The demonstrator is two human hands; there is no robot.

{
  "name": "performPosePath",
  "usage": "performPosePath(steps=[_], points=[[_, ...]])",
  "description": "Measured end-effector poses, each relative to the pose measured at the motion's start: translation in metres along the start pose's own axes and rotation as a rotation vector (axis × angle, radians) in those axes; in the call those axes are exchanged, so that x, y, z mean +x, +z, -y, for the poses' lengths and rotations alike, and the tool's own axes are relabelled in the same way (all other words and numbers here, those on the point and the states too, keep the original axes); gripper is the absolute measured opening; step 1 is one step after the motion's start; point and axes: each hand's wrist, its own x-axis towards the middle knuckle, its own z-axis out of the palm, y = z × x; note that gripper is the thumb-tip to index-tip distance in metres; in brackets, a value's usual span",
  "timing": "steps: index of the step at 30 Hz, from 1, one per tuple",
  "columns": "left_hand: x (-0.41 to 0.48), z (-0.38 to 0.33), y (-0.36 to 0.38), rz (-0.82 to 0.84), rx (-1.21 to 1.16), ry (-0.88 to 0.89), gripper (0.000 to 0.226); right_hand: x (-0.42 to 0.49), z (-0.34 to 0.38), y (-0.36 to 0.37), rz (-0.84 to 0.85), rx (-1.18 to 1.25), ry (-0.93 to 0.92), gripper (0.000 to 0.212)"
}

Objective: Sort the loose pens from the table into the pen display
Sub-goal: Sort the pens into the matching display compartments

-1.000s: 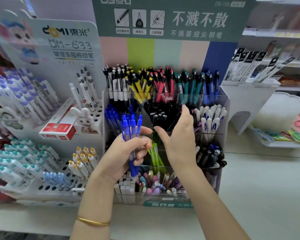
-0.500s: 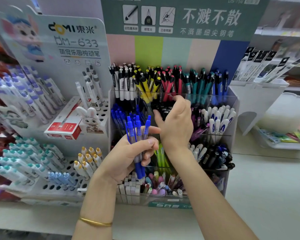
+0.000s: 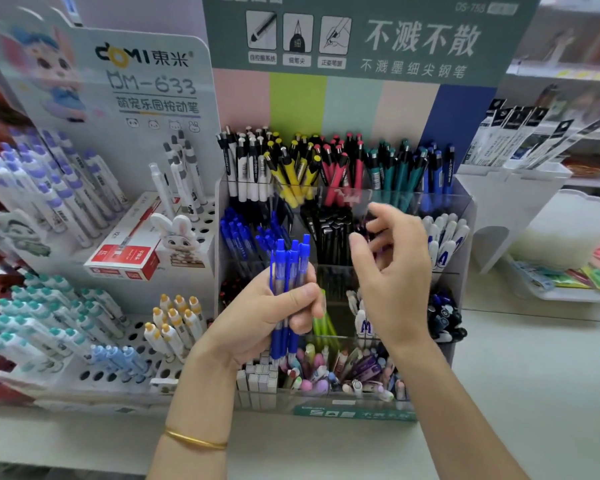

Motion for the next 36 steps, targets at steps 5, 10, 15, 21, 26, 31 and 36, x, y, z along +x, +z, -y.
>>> performPosePath(steps=[5, 10, 15, 21, 26, 31, 36], points=[[0.001, -0.004, 0.005, 0.054, 0.26, -0.039, 0.013, 0.002, 0.024, 0.003, 0.613, 0.225, 0.285, 0.016], [-0.002, -0.008, 0.009, 0.017, 0.328, -0.092, 0.02, 0.006, 0.026, 0.008, 0.719, 0.351, 0.359, 0.01], [-0.005, -0.011, 0.01, 0.002, 0.311, -0.13, 0.017, 0.01, 0.032, 0.008, 0.816, 0.371, 0.402, 0.011], [-0.006, -0.013, 0.0, -0.1, 0.39, -0.125, 0.019, 0.016, 0.034, 0.01, 0.685, 0.334, 0.364, 0.007], [-0.011, -0.011, -0.016, -0.425, 0.341, -0.125, 0.033, 0.034, 0.021, 0.003, 0.176, 0.259, 0.212, 0.013], [-0.01, -0.016, -0.022, -0.514, 0.303, -0.063, 0.032, 0.019, 0.029, 0.024, -0.027, 0.052, -0.049, 0.006], [-0.012, -0.017, -0.024, -0.541, 0.254, -0.054, 0.034, 0.021, 0.03, 0.042, 0.037, -0.172, -0.176, 0.01]])
